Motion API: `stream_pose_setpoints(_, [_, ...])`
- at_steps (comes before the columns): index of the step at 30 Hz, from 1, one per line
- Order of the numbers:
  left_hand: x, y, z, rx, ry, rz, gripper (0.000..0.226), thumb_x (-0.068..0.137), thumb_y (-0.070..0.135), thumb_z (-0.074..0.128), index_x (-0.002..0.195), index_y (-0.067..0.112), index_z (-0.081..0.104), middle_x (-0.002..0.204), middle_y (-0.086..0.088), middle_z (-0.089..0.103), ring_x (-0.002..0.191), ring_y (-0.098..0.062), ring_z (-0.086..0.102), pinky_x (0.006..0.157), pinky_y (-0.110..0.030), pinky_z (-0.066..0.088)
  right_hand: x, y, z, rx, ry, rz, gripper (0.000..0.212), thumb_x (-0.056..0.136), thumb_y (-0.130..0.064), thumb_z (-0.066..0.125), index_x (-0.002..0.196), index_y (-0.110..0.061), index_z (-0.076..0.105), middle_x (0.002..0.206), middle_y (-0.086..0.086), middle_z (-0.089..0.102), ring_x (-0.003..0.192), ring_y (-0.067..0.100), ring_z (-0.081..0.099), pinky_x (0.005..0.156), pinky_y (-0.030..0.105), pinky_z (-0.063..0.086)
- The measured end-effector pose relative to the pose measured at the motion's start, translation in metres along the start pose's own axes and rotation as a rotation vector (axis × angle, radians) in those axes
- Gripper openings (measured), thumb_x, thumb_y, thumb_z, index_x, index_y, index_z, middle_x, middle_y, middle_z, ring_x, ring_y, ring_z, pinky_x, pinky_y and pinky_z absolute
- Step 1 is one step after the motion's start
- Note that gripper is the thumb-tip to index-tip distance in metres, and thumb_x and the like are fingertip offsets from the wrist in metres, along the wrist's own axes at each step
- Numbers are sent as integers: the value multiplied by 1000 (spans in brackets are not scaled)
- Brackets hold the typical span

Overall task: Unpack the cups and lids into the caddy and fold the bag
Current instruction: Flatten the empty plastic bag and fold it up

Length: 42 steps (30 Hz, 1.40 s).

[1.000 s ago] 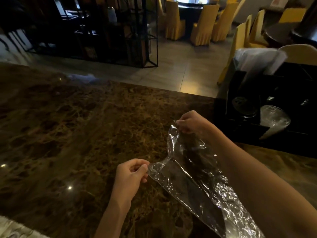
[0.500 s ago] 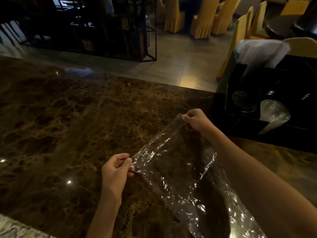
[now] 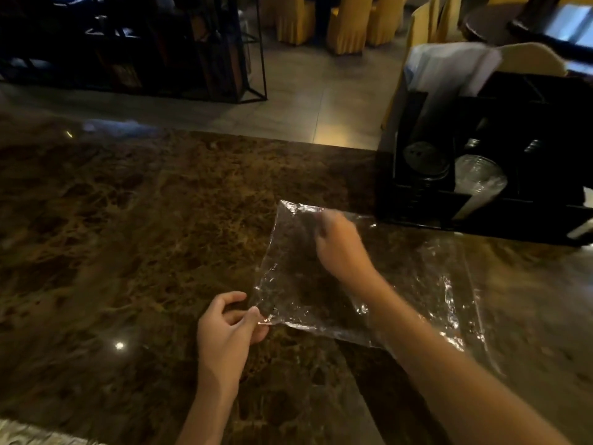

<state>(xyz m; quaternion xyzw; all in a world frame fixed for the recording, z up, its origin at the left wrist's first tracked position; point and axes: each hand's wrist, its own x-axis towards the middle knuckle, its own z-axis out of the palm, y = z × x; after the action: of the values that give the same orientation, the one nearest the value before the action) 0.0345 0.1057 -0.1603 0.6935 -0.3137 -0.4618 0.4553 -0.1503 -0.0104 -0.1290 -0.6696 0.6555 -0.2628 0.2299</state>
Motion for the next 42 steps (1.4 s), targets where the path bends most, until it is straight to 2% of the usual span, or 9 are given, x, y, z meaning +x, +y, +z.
stream_pose_setpoints(6, [-28, 2, 6, 291, -169, 38, 41, 89, 9, 71, 118, 31, 51, 69, -1, 75, 58, -16, 71, 49, -23, 54, -103, 28, 26, -276, -31, 55, 56, 106, -39, 25, 158, -17, 20, 168, 2, 15, 155, 22, 2, 123, 42, 0])
stream_pose_setpoints(18, [-38, 11, -16, 742, -561, -19, 69, 92, 21, 69, 136, 44, 21, 68, 8, 75, 54, -11, 69, 55, -19, 52, -135, 65, 0, -408, -94, 88, 62, 105, -50, 15, 159, -22, 1, 168, -4, -4, 153, 19, -16, 123, 45, -8])
stream_pose_setpoints(21, [-37, 8, -15, 864, -475, 16, 64, 90, 37, 68, 130, 49, 19, 61, -1, 72, 51, -13, 66, 58, -28, 55, -143, 39, 12, -375, -97, -47, 61, 106, -48, 15, 160, -21, 5, 168, -3, -1, 153, 20, -12, 124, 45, -6])
stream_pose_setpoints(24, [-38, 6, -4, 1015, -155, 473, 40, 90, 35, 65, 121, 42, 40, 61, 9, 62, 53, -4, 58, 50, -23, 50, -153, 19, 35, -357, -135, -150, 58, 107, -42, 17, 159, -19, 13, 168, 0, 6, 154, 23, -6, 124, 49, 0])
stream_pose_setpoints(26, [-40, 6, 15, 837, -137, 786, 30, 90, 21, 60, 119, 29, 56, 86, 11, 66, 73, 0, 60, 61, -11, 46, -155, 17, 43, -349, -155, -156, 56, 107, -36, 19, 159, -17, 13, 168, 2, 6, 154, 23, -7, 124, 50, 1])
stream_pose_setpoints(28, [-32, 1, 34, 780, -227, 958, 32, 91, 13, 53, 123, 14, 61, 114, -2, 65, 102, -11, 63, 81, -19, 54, -155, 20, 46, -361, -176, -149, 57, 107, -33, 20, 160, -16, 8, 169, 2, 2, 154, 23, -11, 125, 49, 0])
stream_pose_setpoints(32, [-9, -14, 49, 1140, -326, 966, 47, 99, 19, 51, 144, 7, 47, 153, -15, 43, 143, -28, 40, 115, -41, 36, -155, 34, 42, -454, -154, -113, 58, 106, -39, 20, 159, -16, 16, 167, 3, 12, 154, 24, 0, 124, 52, 11])
stream_pose_setpoints(38, [-3, -21, 47, 1323, -251, 925, 66, 100, 52, 22, 148, 11, 43, 155, -14, 39, 143, -29, 38, 113, -45, 35, -159, 78, 7, -546, -69, 48, 64, 103, -53, 14, 157, -21, 22, 165, -2, 16, 153, 24, 8, 121, 44, 4])
stream_pose_setpoints(42, [4, -8, 55, 1271, -198, 908, 47, 101, 39, 41, 131, 11, 63, 135, -12, 63, 124, -28, 60, 96, -43, 51, -161, 112, -30, -593, -68, 227, 69, 96, -59, -10, 156, -25, -9, 166, -6, -12, 152, 20, -19, 124, 42, -7])
